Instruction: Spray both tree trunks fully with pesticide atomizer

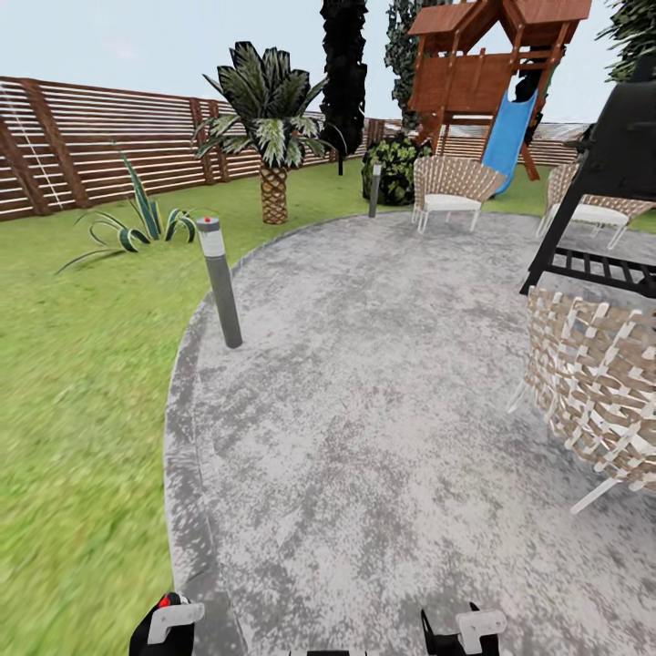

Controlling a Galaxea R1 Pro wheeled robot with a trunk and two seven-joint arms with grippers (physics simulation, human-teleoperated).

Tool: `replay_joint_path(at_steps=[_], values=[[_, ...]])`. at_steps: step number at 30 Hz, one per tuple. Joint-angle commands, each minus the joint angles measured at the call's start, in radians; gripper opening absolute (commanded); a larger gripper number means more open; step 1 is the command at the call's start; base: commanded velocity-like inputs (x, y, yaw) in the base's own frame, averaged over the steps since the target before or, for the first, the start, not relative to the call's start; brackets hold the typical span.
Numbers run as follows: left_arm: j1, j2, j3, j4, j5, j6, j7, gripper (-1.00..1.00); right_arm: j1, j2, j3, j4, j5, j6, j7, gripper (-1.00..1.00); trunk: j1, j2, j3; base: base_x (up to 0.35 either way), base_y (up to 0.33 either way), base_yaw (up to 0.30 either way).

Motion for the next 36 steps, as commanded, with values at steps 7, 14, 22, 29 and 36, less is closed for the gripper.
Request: replay_joint_path(at_steps=[7,14,22,29,36], values=[[0.000,0.000,0.000,0.000,0.000,0.000,0.001,-1.00,0.000,0.000,0.000,0.001,0.001,0.000,0.000,1.00,-0.027,0.049,0.022,0.000,0.000,0.000],[0.000,-0.001,-0.001,-0.001,-0.003,0.000,0.000,-1.00,0.000,0.000,0.000,0.002,0.001,0.000,0.000,1.00,-0.038,0.070,0.037,0.000,0.000,-0.155],[0.000,-0.003,-0.001,-0.002,-0.004,0.000,0.000,-1.00,0.000,0.000,0.000,0.002,0.001,0.000,0.000,1.00,-0.038,0.070,0.045,0.025,0.004,-0.180],[0.000,-0.006,-0.002,-0.002,-0.005,0.000,0.000,-1.00,0.000,-0.001,0.000,0.003,0.004,0.000,0.001,1.00,-0.038,0.070,0.045,0.282,0.078,-0.021],[0.000,-0.008,0.000,-0.002,-0.002,0.001,0.001,-1.00,0.000,0.000,0.002,0.005,0.005,0.001,0.000,1.00,-0.038,0.070,0.045,0.330,0.096,0.000]])
